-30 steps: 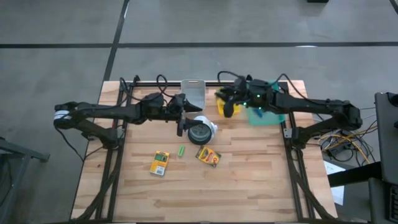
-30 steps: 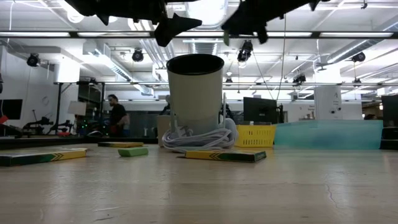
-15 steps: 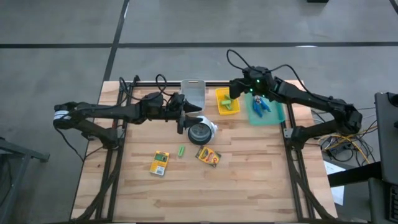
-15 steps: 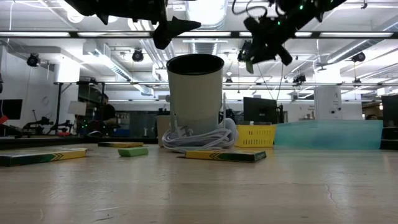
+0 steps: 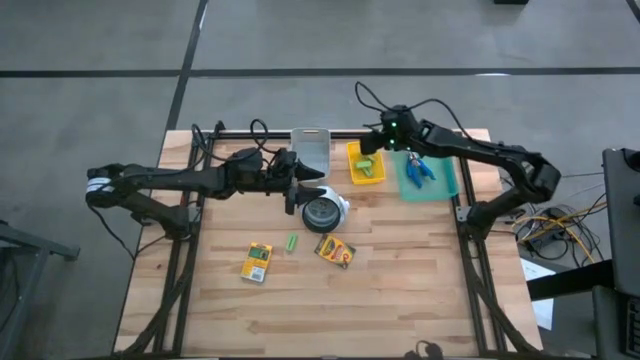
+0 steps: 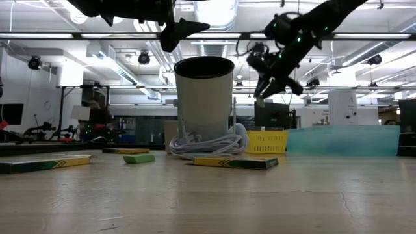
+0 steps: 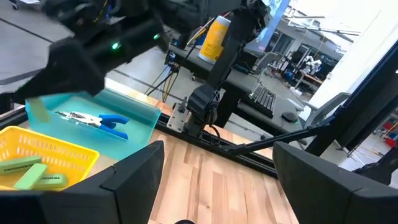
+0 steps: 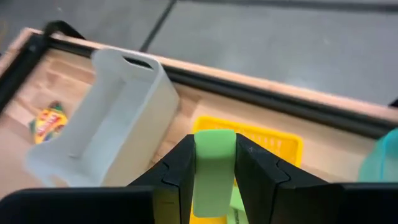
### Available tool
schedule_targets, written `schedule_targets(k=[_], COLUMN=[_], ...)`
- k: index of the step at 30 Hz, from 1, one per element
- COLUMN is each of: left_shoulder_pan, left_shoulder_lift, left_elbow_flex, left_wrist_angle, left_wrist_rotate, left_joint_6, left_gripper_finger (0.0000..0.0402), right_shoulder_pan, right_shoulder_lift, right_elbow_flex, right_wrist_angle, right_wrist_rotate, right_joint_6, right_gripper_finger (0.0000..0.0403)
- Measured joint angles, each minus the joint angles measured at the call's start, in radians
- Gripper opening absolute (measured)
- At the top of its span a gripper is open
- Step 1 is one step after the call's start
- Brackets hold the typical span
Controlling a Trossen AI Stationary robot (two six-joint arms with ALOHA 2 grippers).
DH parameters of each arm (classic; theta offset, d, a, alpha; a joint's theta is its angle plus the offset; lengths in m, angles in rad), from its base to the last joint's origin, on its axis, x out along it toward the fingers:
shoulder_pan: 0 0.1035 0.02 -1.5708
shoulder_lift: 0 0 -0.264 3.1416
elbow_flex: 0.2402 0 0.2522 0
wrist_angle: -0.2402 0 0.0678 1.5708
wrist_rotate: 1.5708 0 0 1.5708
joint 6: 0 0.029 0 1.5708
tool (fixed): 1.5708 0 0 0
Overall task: Pick & Place School Supplies
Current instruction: Put the green eraser into the yellow bin
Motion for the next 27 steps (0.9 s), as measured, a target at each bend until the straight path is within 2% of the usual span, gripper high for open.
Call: schedule_targets(k=[16, 23, 27], left_shoulder_pan=[0.000, 0.000, 0.001], left_shoulder_lift=[0.000, 0.000, 0.000], left_elbow_flex=[0.000, 0.000, 0.000], left_wrist_angle=[0.000, 0.000, 0.000], left_wrist_rotate=[0.000, 0.000, 0.000], left_joint_6=[0.000, 0.001, 0.001], left_gripper_finger=[0.0305, 0.0305, 0.0305], right_shoulder_pan=[-0.006, -0.006, -0.005], right_shoulder_lift=[0.240, 0.244, 0.234], right_elbow_flex=[0.000, 0.000, 0.000], right_wrist_angle=[0.001, 0.001, 0.001], right_wrist_rotate=[-0.052, -0.051, -0.050], right_joint_6=[0.044, 0.041, 0.037], right_gripper_finger=[0.0093, 0.0095, 0.0111])
